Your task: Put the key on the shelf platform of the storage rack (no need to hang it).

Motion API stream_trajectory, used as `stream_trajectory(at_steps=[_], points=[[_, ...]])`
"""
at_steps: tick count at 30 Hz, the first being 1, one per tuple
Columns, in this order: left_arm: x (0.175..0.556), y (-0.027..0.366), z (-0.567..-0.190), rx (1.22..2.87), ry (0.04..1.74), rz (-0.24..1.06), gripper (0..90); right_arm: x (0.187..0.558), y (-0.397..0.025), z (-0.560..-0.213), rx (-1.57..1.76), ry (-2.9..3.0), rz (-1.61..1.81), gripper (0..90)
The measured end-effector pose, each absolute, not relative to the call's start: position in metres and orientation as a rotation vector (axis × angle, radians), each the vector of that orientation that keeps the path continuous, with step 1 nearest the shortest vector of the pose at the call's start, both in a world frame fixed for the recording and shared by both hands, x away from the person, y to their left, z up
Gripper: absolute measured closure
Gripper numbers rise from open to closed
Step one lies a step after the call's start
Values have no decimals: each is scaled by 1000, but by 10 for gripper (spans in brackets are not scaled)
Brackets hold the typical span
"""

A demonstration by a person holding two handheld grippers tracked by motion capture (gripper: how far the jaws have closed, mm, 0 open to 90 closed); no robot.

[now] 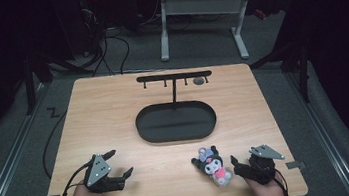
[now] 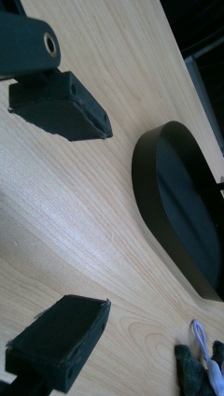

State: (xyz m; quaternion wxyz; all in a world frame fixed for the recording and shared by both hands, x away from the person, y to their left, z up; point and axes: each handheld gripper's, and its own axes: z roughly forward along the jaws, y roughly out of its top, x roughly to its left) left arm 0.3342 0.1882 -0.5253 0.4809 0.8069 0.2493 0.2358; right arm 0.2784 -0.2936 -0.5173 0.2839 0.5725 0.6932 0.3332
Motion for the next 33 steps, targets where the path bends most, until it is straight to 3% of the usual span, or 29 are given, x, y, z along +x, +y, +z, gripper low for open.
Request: stream_trajectory(at_steps=[33], points=[[336, 188, -525, 1971, 608, 564, 154, 278, -302, -517, 1572, 1883, 907, 200]])
